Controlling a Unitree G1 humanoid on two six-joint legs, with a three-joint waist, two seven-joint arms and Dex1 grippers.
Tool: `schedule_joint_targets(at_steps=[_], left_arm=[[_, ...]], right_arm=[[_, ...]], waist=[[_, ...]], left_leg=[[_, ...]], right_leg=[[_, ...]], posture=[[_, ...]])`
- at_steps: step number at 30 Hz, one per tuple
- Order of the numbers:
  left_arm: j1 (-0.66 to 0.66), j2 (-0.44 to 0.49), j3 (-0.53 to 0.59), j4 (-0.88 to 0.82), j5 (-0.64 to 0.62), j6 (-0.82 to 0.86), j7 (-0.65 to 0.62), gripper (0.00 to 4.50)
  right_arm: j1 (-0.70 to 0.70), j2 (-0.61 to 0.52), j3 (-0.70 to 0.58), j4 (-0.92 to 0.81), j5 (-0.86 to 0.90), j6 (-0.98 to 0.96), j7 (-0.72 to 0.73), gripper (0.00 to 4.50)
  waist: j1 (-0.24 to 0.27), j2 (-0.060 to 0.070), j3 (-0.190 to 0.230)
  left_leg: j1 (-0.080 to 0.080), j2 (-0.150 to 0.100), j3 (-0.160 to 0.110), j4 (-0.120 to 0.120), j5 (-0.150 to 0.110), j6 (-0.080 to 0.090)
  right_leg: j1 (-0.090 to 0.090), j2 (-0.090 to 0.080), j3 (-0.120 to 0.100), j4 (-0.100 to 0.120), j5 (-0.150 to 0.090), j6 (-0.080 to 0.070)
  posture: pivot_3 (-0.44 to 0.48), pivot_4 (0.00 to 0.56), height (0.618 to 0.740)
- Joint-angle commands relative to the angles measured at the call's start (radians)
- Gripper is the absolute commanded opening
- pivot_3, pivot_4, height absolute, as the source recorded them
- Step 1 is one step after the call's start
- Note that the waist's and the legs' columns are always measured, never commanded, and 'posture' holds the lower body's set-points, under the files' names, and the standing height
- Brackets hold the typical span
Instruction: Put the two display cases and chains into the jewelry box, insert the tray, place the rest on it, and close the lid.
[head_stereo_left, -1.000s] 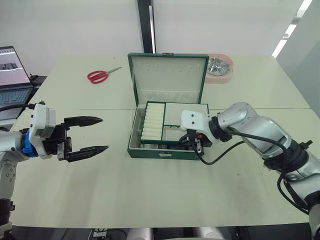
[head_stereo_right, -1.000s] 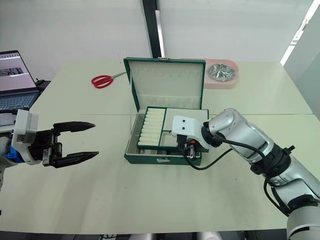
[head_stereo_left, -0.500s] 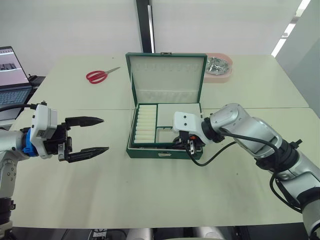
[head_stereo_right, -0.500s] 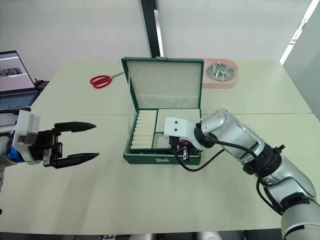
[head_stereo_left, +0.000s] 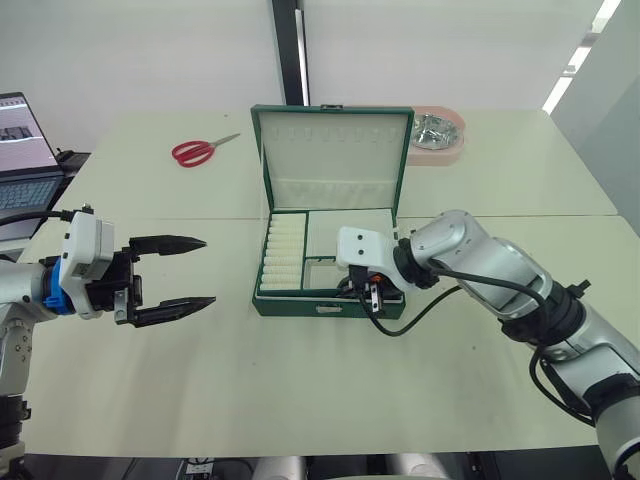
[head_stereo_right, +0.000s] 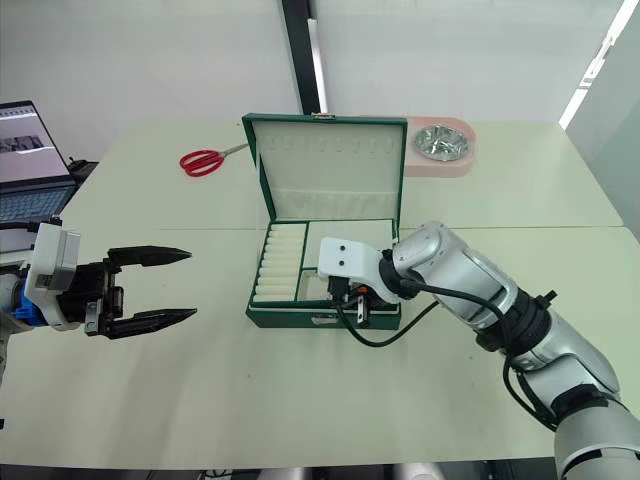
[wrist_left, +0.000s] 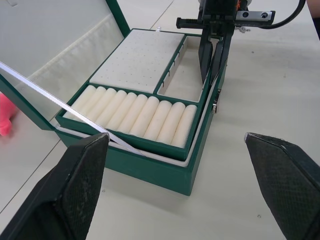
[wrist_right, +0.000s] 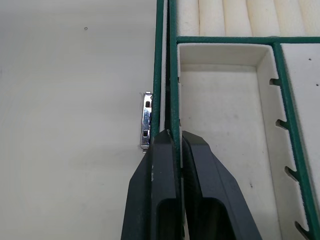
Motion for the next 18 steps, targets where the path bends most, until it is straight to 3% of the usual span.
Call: schedule_joint_targets(at_steps=[1, 12, 18], left_arm=[[-0.002, 0.016, 0.0, -0.011, -0.001, -0.009, -0.001, 4.5], [-0.005, 0.007, -0.015, -0.023, 0.0, -0.008, 0.009, 4.5], [-0.012, 0.007, -0.025, -0.018, 0.002, -0.014, 0.009, 4.5]], right_arm=[[-0.017, 0.018, -0.006, -0.01, 0.005, 0.006, -0.007, 0.02], [-0.017, 0.027, -0.021, -0.007, 0.026, 0.036, -0.004, 0.02], [-0.059, 0.027, -0.079, 0.002, 0.07, 0.06, 0.019, 1.54]], waist=[[0.0, 0.0, 0.0], [-0.005, 0.0, 0.0], [-0.005, 0.0, 0.0]], left_leg=[[-0.002, 0.0, 0.0, 0.0, 0.0, 0.0], [-0.003, 0.0, 0.0, 0.0, 0.0, -0.001], [-0.004, 0.0, 0.0, 0.0, 0.0, -0.001]], right_leg=[[-0.002, 0.0, 0.0, 0.001, 0.0, 0.0], [-0.003, 0.0, 0.0, 0.001, 0.0, 0.0], [-0.004, 0.0, 0.0, 0.001, 0.0, 0.0]], posture=[[0.0, 0.15, 0.74], [0.0, 0.15, 0.74], [0.0, 0.15, 0.74]])
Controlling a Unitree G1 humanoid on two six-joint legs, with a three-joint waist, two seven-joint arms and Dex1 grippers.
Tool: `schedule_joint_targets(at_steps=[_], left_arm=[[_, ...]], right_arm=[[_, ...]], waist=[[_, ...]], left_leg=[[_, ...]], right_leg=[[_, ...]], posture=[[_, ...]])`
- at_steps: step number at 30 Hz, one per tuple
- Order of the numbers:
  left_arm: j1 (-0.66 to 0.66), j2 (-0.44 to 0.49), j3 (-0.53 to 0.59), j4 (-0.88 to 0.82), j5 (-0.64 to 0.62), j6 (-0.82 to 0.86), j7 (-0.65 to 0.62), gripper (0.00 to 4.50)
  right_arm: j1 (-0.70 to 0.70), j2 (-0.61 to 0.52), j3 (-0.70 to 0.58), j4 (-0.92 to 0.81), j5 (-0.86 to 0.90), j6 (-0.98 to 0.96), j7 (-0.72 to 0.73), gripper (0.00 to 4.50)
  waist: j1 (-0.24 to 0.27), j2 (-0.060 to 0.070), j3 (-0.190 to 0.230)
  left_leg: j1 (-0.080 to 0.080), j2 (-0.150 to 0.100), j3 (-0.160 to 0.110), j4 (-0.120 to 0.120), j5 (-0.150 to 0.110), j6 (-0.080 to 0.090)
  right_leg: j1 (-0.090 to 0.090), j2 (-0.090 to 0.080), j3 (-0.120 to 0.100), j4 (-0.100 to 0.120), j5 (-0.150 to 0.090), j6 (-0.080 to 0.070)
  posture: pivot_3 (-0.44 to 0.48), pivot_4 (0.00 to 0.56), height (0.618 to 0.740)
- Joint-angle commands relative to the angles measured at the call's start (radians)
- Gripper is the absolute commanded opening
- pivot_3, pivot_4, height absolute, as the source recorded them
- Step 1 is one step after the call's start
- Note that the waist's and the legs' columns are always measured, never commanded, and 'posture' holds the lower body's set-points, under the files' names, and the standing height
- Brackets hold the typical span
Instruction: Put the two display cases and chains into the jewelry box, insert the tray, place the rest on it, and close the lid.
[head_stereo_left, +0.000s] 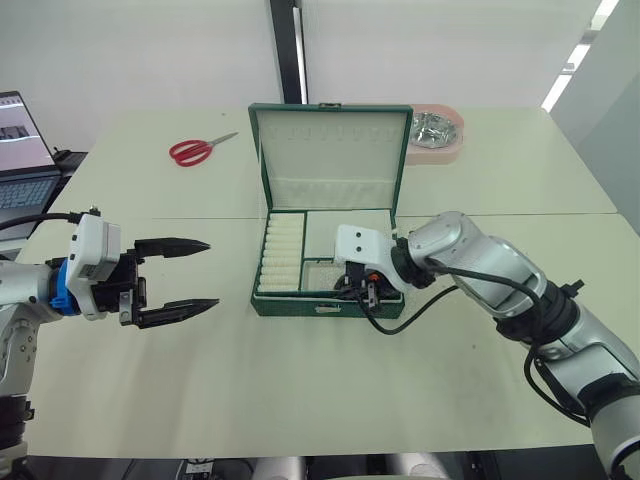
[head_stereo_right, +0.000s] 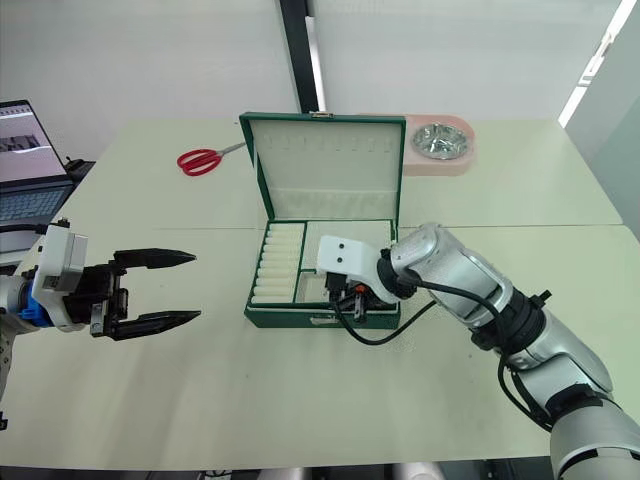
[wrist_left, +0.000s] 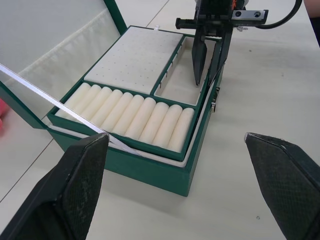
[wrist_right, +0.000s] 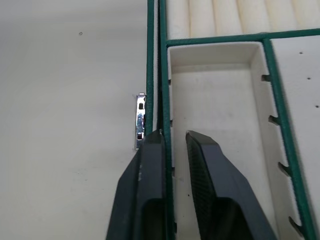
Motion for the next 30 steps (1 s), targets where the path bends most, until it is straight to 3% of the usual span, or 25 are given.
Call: schedule_joint_targets(at_steps=[1, 6, 10, 13, 17, 21, 29, 30], left_arm=[[-0.012, 0.009, -0.004, -0.017, 0.0, -0.015, 0.002, 4.5], [-0.016, 0.009, -0.01, -0.015, -0.001, -0.016, 0.005, 4.5], [-0.019, 0.003, -0.011, -0.022, -0.009, -0.009, 0.013, 4.5], [-0.024, -0.004, -0.009, -0.026, -0.018, -0.002, 0.025, 4.5], [-0.031, -0.009, -0.006, -0.03, -0.028, 0.009, 0.037, 4.5], [-0.038, -0.014, -0.011, -0.035, -0.036, 0.018, 0.048, 4.5], [-0.044, -0.023, -0.017, -0.045, -0.044, 0.027, 0.06, 4.5], [-0.045, -0.024, -0.018, -0.046, -0.044, 0.026, 0.061, 4.5]], right_arm=[[-0.059, 0.008, -0.072, -0.024, 0.06, 0.028, 0.029, 1.79], [-0.097, 0.021, -0.141, -0.017, 0.122, 0.05, 0.022, 3.19], [-0.081, 0.021, -0.18, 0.006, 0.097, -0.043, -0.023, 4.48], [-0.041, 0.007, -0.219, 0.029, 0.083, -0.135, -0.046, 4.48], [0.031, -0.008, -0.291, 0.074, 0.059, -0.283, -0.085, 3.44], [0.075, 0.033, -0.351, 0.13, 0.05, -0.37, -0.156, 2.09], [0.122, 0.134, -0.341, 0.202, -0.017, -0.466, -0.274, 0.04], [0.12, 0.15, -0.336, 0.219, -0.029, -0.474, -0.287, 0.01]], waist=[[0.0, 0.0, 0.0], [0.0, 0.0, 0.0], [0.0, 0.0, 0.0], [0.0, 0.0, 0.0], [0.001, 0.0, 0.0], [0.001, 0.0, 0.0], [0.001, 0.0, 0.0], [0.001, 0.0, 0.0]], left_leg=[[0.0, 0.0, 0.0, 0.0, 0.0, 0.0], [-0.001, 0.0, 0.0, 0.0, 0.0, 0.0], [-0.002, 0.0, 0.0, 0.0, 0.0, 0.0], [-0.002, 0.0, 0.0, 0.0, 0.0, 0.0], [-0.003, 0.0, 0.0, 0.001, 0.0, 0.0], [-0.004, 0.0, 0.0, 0.001, 0.0, 0.0], [-0.004, 0.0, 0.0, 0.001, 0.001, -0.001], [-0.004, 0.0, 0.0, 0.001, 0.001, -0.001]], right_leg=[[0.0, 0.0, 0.0, 0.0, 0.0, 0.0], [-0.001, 0.0, 0.0, 0.0, 0.0, 0.0], [-0.001, 0.0, 0.0, 0.0, 0.0, 0.0], [-0.001, 0.0, 0.0, 0.0, 0.0, 0.0], [-0.001, 0.0, 0.0, 0.0, 0.0, 0.0], [-0.002, 0.0, 0.0, 0.0, 0.0, 0.0], [-0.002, 0.0, 0.0, 0.001, 0.0, 0.0], [-0.002, 0.0, 0.0, 0.001, 0.0, 0.0]], posture=[[0.0, 0.15, 0.74], [0.0, 0.15, 0.74], [0.0, 0.15, 0.74], [0.0, 0.15, 0.74], [0.0, 0.15, 0.74], [0.0, 0.15, 0.74], [0.0, 0.15, 0.74], [0.0, 0.15, 0.74]])
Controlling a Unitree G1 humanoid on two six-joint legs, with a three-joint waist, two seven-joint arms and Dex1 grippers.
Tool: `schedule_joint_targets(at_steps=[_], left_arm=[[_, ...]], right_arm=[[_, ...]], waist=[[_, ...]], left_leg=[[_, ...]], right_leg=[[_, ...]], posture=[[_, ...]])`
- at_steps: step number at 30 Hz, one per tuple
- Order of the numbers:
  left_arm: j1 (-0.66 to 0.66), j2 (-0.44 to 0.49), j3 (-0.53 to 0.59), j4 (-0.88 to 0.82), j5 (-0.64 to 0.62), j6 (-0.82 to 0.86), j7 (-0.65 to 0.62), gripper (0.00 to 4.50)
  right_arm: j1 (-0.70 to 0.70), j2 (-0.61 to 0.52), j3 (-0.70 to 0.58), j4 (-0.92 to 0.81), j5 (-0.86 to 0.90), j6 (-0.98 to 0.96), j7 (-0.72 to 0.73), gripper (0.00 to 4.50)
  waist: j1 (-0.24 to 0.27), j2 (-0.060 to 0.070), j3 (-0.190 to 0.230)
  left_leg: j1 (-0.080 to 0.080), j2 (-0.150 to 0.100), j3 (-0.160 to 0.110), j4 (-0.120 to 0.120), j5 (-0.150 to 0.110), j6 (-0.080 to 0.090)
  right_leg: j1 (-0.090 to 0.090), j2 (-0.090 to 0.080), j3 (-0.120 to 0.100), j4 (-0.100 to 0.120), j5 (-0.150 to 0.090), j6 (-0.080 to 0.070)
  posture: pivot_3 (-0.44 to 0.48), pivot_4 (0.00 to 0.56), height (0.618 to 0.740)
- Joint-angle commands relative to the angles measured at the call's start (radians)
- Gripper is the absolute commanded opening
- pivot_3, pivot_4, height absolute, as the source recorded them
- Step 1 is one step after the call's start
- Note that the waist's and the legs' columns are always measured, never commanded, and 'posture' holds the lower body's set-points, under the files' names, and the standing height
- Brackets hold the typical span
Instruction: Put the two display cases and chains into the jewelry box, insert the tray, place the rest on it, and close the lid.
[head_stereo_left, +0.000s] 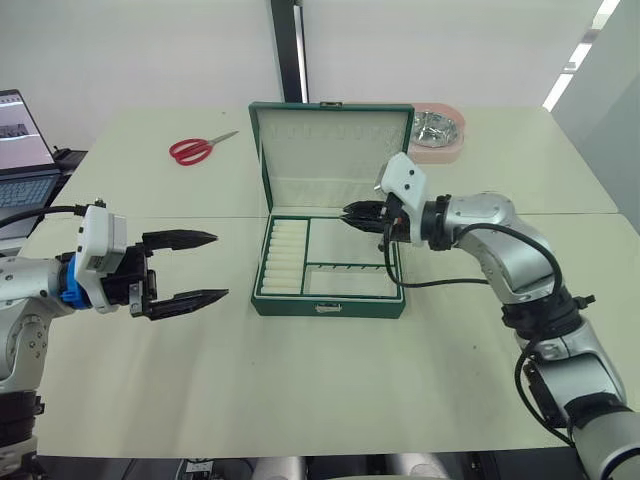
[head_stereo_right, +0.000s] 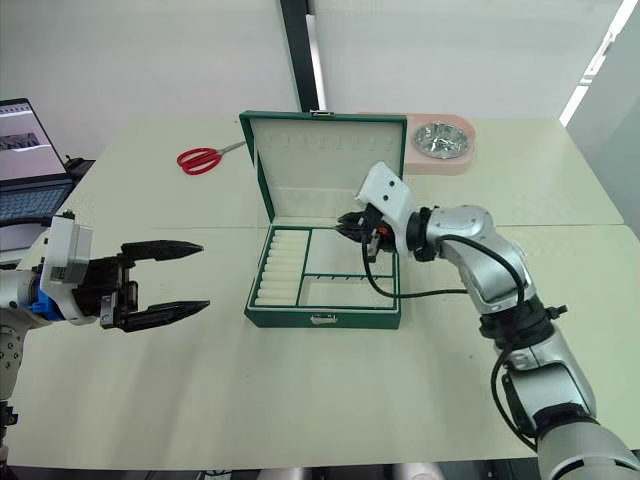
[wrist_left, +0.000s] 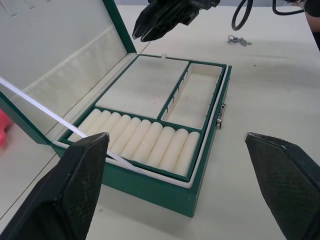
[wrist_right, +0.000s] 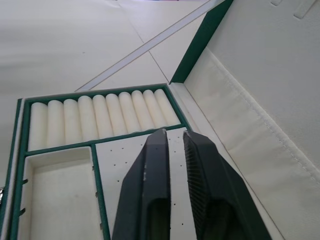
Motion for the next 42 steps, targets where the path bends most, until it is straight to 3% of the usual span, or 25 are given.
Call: schedule_joint_targets(at_steps=[1, 11, 27, 42], left_arm=[[-0.016, -0.002, -0.001, -0.02, -0.014, -0.001, 0.004, 4.5], [-0.015, -0.014, -0.005, -0.021, -0.009, -0.011, 0.013, 4.5], [0.005, -0.022, -0.004, -0.028, -0.009, -0.018, 0.021, 4.5], [0.0, -0.029, -0.017, -0.026, -0.015, -0.01, 0.021, 4.5]], right_arm=[[-0.018, 0.043, 0.007, 0.034, -0.042, -0.048, -0.053, 0.01], [-0.02, 0.097, 0.045, 0.147, -0.124, -0.037, -0.088, 0.01], [0.044, 0.076, 0.139, 0.158, -0.2, 0.015, -0.06, 0.01], [0.029, 0.101, 0.072, 0.131, -0.194, -0.035, -0.089, 0.01]], waist=[[0.0, 0.0, 0.0], [0.002, 0.0, 0.0], [0.001, -0.002, -0.002], [0.002, -0.005, -0.003]], left_leg=[[0.0, 0.0, 0.0, 0.0, 0.0, 0.0], [0.0, 0.0, 0.0, 0.0, 0.0, -0.001], [0.0, 0.0, 0.0, 0.0, 0.0, 0.0], [0.0, 0.0, 0.0, 0.0, 0.0, 0.0]], right_leg=[[0.0, 0.0, 0.0, 0.0, 0.0, 0.0], [0.0, 0.0, 0.0, 0.0, 0.0, 0.0], [-0.001, 0.0, 0.0, 0.002, 0.0, 0.0], [-0.001, 0.0, 0.0, 0.002, 0.0, 0.0]], posture=[[0.0, 0.15, 0.74], [0.0, 0.15, 0.74], [0.0, 0.15, 0.74], [0.0, 0.15, 0.74]])
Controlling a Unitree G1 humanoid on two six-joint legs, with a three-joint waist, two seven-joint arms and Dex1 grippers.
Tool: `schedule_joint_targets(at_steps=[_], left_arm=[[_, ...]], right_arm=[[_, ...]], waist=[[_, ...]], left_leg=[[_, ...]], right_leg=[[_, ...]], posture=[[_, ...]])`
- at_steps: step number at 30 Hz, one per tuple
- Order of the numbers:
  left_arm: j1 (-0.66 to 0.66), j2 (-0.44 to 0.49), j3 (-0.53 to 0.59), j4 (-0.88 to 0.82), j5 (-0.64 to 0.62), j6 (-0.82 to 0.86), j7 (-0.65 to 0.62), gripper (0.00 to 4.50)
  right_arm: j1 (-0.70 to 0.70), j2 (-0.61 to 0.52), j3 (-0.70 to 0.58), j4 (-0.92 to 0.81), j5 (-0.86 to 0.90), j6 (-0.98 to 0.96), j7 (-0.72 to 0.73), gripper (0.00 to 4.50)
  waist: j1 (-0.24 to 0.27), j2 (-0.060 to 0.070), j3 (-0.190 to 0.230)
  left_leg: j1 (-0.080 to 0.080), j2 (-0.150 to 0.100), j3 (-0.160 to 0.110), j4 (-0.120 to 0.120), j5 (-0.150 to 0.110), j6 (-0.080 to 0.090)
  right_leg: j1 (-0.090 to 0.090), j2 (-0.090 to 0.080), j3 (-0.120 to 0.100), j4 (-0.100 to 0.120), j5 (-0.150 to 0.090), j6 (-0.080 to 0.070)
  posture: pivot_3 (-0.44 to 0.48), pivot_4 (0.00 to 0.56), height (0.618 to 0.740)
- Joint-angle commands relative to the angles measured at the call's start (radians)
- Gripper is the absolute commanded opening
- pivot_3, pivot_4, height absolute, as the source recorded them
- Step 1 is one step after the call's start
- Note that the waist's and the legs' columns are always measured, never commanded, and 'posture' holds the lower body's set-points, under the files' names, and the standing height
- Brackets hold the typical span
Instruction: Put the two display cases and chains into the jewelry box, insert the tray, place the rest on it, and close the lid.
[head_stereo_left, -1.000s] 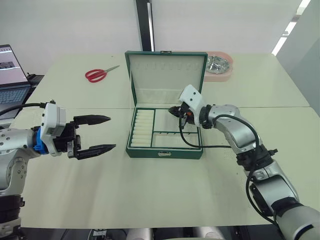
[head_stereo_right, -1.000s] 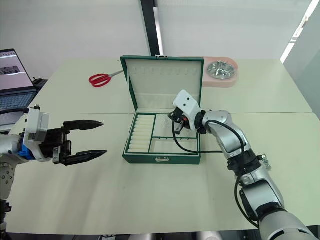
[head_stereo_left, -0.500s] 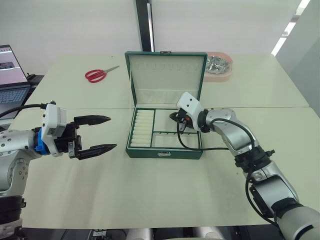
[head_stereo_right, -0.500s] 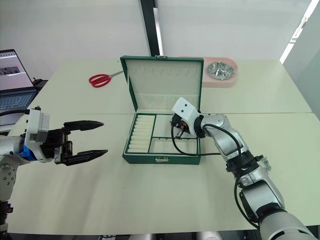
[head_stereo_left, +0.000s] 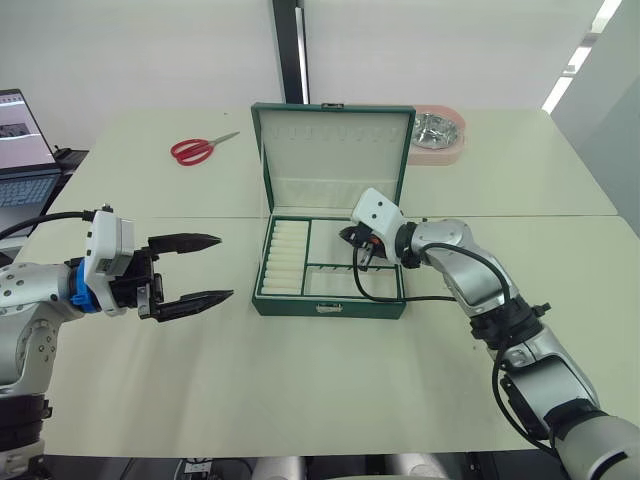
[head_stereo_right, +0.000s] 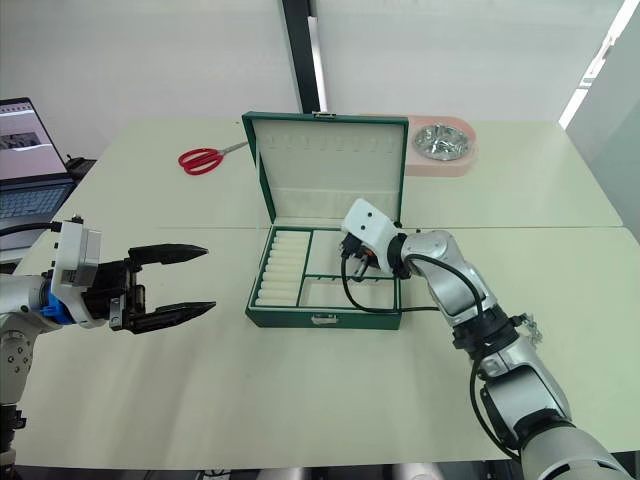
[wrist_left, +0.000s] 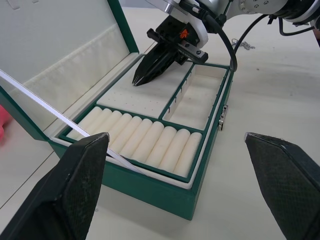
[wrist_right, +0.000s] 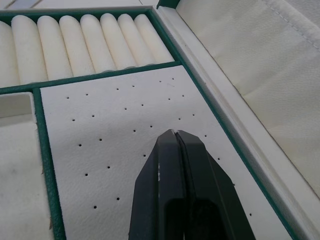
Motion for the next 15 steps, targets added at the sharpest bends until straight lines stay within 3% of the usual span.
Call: schedule_joint_targets(at_steps=[1, 9, 15], left_arm=[[-0.013, -0.006, -0.001, -0.027, -0.016, -0.004, -0.001, 4.5], [-0.011, -0.037, -0.001, -0.057, -0.045, 0.009, 0.007, 4.5], [0.018, -0.048, -0.003, -0.101, -0.064, 0.014, 0.0, 4.5]], right_arm=[[-0.005, 0.022, -0.038, -0.002, 0.023, 0.004, -0.011, 0.01], [-0.002, 0.044, -0.139, -0.109, 0.09, -0.034, -0.037, 0.01], [0.108, 0.003, -0.203, -0.322, 0.141, 0.004, -0.05, 0.01]], waist=[[-0.001, 0.0, 0.0], [0.001, 0.0, 0.0], [0.006, 0.0, 0.0]], left_leg=[[0.0, 0.0, 0.0, 0.0, 0.0, 0.0], [-0.001, 0.0, 0.0, 0.0, 0.0, 0.0], [-0.001, 0.0, 0.0, 0.0, 0.0, 0.0]], right_leg=[[0.0, 0.0, 0.0, 0.0, 0.0, 0.0], [-0.001, 0.0, 0.0, 0.0, 0.0, 0.0], [-0.001, 0.0, 0.0, 0.001, 0.0, 0.0]], posture=[[0.0, 0.15, 0.74], [0.0, 0.15, 0.74], [0.0, 0.15, 0.74]])
